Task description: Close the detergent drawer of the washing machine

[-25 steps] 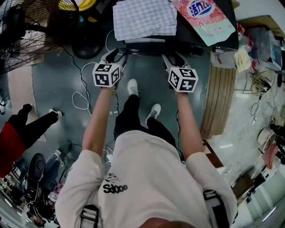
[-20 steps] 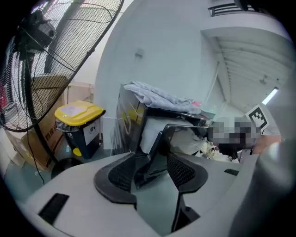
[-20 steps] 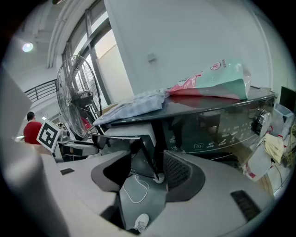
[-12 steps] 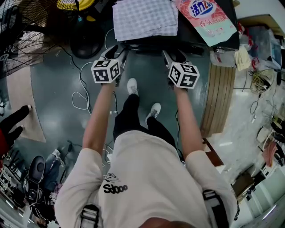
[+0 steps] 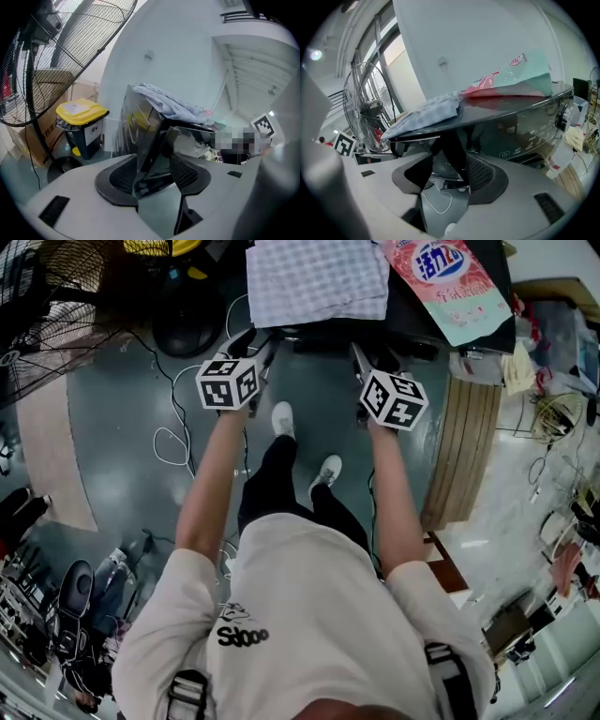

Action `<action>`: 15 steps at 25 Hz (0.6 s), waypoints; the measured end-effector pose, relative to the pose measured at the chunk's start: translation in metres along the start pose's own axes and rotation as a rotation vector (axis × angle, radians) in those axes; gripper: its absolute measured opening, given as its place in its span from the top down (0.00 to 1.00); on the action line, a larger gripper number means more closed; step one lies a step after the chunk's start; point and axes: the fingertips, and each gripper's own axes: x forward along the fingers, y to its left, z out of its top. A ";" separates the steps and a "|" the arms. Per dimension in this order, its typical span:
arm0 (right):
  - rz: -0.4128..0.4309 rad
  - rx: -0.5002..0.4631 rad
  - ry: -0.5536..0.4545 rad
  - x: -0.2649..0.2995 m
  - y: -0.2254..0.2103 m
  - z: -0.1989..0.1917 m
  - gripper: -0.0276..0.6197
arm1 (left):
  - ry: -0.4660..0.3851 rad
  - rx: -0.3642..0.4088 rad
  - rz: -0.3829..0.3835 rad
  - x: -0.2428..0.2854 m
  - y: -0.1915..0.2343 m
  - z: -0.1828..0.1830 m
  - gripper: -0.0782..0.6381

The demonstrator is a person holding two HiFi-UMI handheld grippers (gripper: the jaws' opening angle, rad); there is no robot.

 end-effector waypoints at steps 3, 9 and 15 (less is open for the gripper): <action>0.003 0.016 -0.002 0.002 0.000 -0.001 0.64 | 0.005 -0.007 -0.007 0.001 0.002 0.000 0.57; 0.007 0.020 0.013 0.003 0.002 0.001 0.64 | 0.012 -0.004 -0.011 -0.001 0.004 0.002 0.55; -0.003 0.053 0.010 0.005 0.001 -0.001 0.64 | 0.019 0.008 -0.007 0.002 0.005 0.002 0.55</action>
